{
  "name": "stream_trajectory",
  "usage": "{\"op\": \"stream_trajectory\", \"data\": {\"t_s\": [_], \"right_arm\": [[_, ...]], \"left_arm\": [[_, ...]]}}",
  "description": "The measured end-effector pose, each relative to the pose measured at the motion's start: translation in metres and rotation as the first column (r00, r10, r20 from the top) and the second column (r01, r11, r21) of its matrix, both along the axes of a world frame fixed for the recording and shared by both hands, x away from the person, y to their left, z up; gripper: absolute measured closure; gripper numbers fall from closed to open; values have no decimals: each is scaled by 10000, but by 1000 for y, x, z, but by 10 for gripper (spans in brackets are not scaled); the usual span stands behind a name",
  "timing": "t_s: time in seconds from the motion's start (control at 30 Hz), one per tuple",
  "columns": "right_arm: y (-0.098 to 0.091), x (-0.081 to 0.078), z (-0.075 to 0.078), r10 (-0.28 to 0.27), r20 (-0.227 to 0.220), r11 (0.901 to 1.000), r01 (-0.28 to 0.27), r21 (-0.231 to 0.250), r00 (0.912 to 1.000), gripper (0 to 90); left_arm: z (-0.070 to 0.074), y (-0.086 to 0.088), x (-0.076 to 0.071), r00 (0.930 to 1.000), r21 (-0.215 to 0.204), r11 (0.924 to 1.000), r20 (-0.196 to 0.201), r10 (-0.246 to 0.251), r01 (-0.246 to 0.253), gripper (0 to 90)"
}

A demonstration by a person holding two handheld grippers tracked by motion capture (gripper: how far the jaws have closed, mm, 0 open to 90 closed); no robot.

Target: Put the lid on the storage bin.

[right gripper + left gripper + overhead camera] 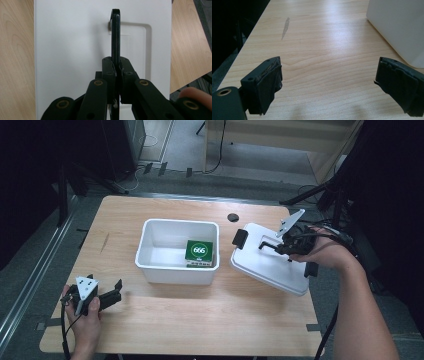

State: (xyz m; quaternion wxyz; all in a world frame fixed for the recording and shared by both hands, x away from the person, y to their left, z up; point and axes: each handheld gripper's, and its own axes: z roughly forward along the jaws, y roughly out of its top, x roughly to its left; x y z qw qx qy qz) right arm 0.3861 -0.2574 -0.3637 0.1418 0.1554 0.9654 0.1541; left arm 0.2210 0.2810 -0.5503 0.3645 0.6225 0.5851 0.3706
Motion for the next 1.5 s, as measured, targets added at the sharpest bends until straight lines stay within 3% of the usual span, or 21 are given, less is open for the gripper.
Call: {"op": "stream_trajectory", "data": {"t_s": [0.57, 1.07, 1.5], "right_arm": [[25, -1, 34, 571, 296, 9982, -577, 189, 9979, 853], [75, 2, 48, 1236, 346, 9922, -1240, 98, 9917, 853], [127, 4, 59, 2221, 346, 9750, -2216, -172, 9744, 853]], "left_arm": [[0, 0, 0, 10000, -53, 10000, 38, -11, 12, 73], [0, 1, 0, 10000, -127, 9999, 11, -48, 48, 73], [0, 2, 0, 10000, -213, 9997, 9, -73, 73, 73]]}}
